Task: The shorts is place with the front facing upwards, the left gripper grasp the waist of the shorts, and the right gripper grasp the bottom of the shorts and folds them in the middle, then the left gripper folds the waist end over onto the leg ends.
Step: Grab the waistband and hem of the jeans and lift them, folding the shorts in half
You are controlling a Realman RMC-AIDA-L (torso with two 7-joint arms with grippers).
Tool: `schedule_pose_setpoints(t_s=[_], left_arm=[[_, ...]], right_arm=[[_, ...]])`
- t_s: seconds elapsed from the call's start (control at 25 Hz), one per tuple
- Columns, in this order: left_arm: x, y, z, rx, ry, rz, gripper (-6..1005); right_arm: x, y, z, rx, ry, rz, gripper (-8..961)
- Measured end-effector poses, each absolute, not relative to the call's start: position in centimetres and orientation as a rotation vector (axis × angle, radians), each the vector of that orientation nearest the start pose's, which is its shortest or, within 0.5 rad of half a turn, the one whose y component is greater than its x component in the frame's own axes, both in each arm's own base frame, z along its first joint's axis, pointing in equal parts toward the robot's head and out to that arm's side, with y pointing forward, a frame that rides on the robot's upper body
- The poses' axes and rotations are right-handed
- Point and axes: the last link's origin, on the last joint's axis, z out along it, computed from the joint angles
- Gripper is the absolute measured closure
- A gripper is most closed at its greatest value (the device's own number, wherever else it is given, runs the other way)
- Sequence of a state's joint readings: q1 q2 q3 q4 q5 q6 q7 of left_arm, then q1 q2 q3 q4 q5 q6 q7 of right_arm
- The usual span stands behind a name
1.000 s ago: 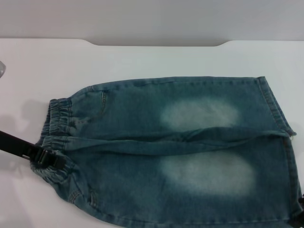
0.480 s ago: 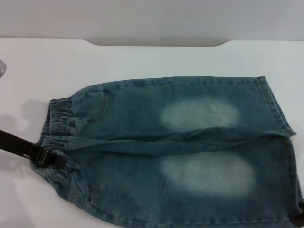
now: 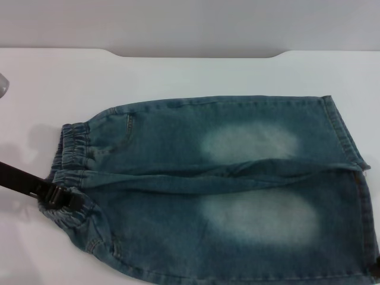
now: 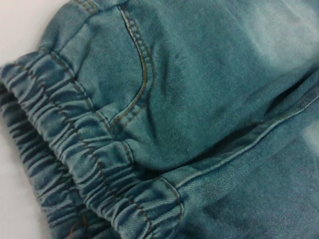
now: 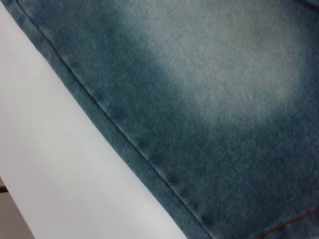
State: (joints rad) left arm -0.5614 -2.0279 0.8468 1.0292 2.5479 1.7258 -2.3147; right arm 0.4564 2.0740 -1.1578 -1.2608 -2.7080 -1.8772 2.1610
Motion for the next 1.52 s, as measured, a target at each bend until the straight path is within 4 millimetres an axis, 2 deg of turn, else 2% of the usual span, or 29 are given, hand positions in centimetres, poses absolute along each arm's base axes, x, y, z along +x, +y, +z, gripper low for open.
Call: schedule_pose_setpoints(t_s=[0.16, 0.52, 0.56, 0.68, 0.76, 0.92, 1.04, 1.16, 1.2, 1.32, 1.4, 1.52], left_arm=[[-27.9, 32.7, 4.6, -2.560, -1.497, 0.213, 923], [-27.5, 33.4, 4.9, -2.544, -1.465, 0.176, 921], [-26.7, 34.0, 4.9, -2.551, -1.420, 0.157, 921], [-26.3, 34.2, 4.9, -2.553, -1.401, 0.148, 921], [-25.2, 34.9, 4.9, -2.568, -1.351, 0.087, 920], [-24.8, 35.1, 4.9, -2.575, -1.337, 0.063, 920], [-23.9, 35.9, 5.5, -2.588, -1.296, 0.057, 919], [-23.9, 35.9, 5.5, -2.588, -1.296, 0.057, 919], [-23.3, 36.4, 6.3, -2.581, -1.251, 0.050, 919], [-23.0, 36.6, 6.6, -2.578, -1.232, 0.040, 918], [-22.3, 37.2, 7.6, -2.546, -1.177, -0.004, 918], [-22.2, 37.3, 7.8, -2.538, -1.170, -0.019, 917]], right_arm=[[27.4, 28.3, 3.5, -2.784, 1.078, -0.787, 901], [26.8, 29.0, 6.0, -2.695, 1.033, -0.596, 929], [26.8, 29.1, 6.3, -2.684, 1.027, -0.578, 929], [26.4, 29.5, 7.0, -2.665, 1.006, -0.504, 929], [26.4, 29.7, 7.5, -2.643, 1.002, -0.466, 929], [26.4, 30.5, 8.5, -2.585, 0.970, -0.400, 929], [26.1, 31.0, 8.9, -2.554, 0.934, -0.329, 930], [25.9, 31.6, 9.5, -2.513, 0.907, -0.282, 930], [25.9, 31.8, 9.7, -2.493, 0.896, -0.264, 930], [25.8, 32.6, 10.3, -2.427, 0.858, -0.178, 930], [25.8, 33.0, 10.5, -2.394, 0.842, -0.141, 930], [25.8, 33.7, 11.1, -2.340, 0.822, -0.095, 930]])
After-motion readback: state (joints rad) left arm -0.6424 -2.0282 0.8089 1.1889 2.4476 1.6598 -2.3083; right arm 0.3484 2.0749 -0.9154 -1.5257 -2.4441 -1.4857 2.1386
